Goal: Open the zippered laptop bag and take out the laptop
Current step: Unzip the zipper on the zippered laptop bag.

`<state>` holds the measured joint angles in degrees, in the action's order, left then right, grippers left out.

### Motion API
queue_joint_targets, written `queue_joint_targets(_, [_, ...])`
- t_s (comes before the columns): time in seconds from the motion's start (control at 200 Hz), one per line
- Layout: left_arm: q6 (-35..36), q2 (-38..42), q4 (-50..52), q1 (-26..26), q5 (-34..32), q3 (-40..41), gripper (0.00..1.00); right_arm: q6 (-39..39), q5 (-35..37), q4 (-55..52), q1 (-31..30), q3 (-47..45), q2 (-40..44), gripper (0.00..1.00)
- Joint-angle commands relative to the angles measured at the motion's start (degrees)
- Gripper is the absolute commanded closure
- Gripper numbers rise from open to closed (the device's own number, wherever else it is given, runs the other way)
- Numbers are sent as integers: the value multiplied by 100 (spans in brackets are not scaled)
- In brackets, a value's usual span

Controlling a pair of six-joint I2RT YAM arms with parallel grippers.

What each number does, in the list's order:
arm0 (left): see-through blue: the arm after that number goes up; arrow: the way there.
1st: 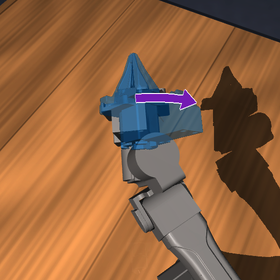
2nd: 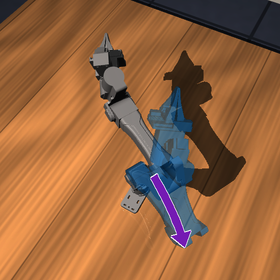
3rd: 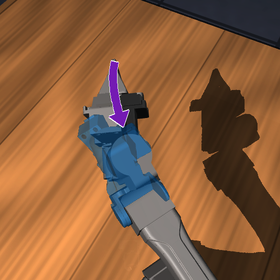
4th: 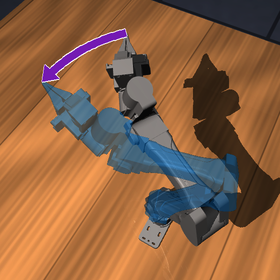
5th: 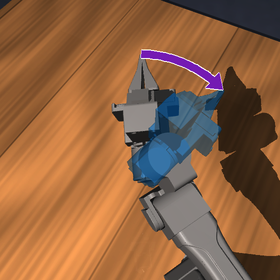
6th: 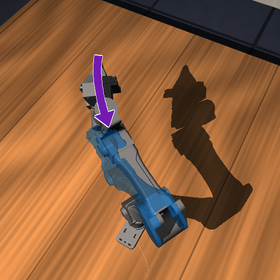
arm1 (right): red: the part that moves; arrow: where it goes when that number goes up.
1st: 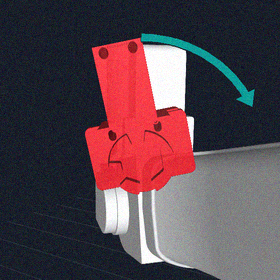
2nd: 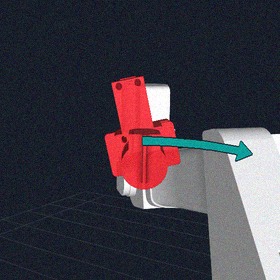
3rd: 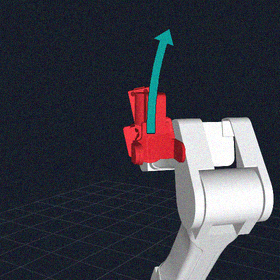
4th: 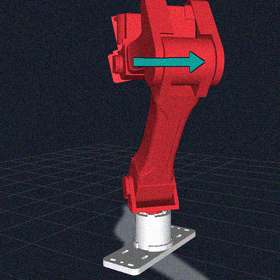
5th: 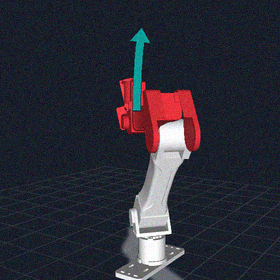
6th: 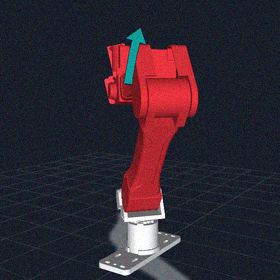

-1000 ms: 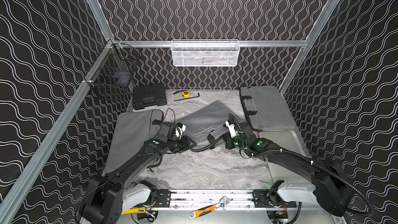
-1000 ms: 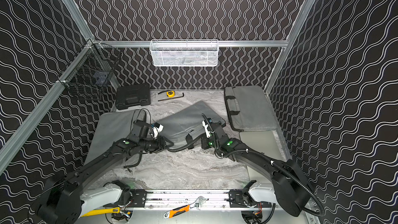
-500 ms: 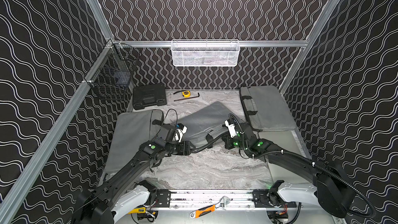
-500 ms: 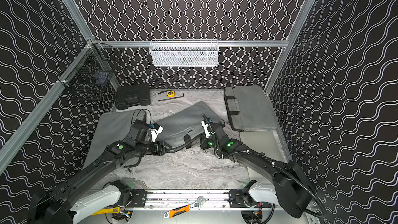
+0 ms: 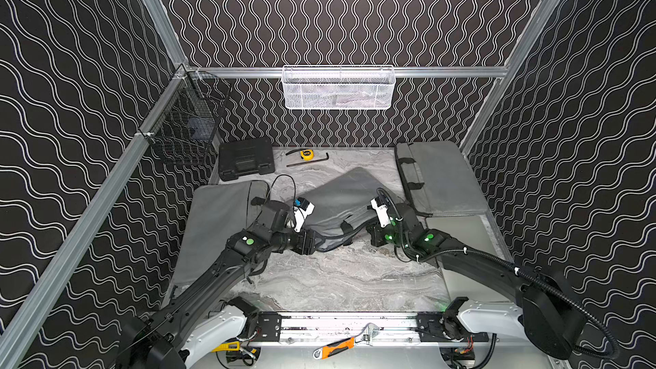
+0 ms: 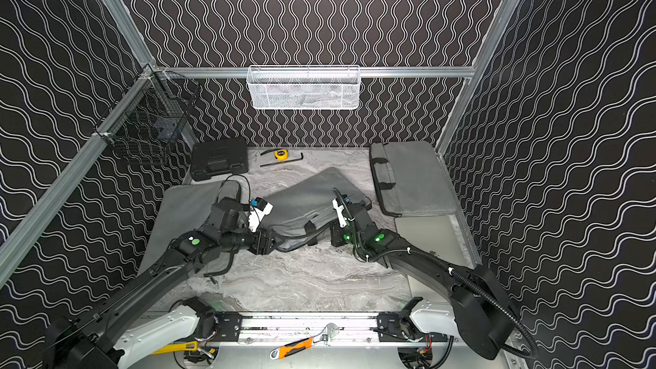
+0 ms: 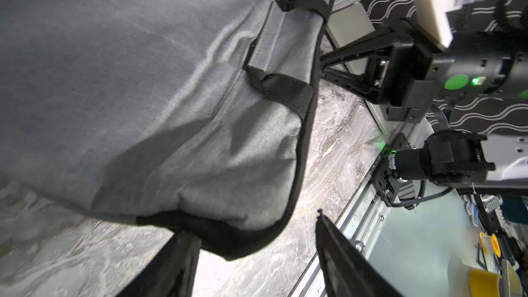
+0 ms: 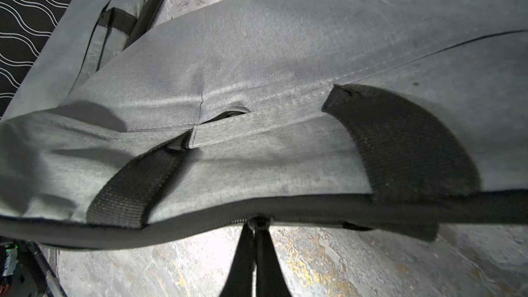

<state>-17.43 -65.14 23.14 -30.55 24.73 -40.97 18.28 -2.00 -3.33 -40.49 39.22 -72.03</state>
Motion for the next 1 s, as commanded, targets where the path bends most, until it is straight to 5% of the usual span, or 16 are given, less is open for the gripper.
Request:
queue_joint_targets(0.0, [270, -13, -931, -258, 246, -71, 33, 77, -205, 246, -17, -18, 31, 100])
queue_joint_targets(0.36, [856, -73, -846, -1106, -319, -593, 32, -184, -51, 17, -16, 86, 38, 100])
queue_joint_targets(0.656, [1360, -1215, -1294, -1733, -2311, -815, 26, 4, -342, 104, -25, -2, 112, 100])
queue_joint_targets(0.996, [1910, -2676, -2327, -1792, -2059, -1116, 25, 167, -421, 219, -20, -213, 259, 100])
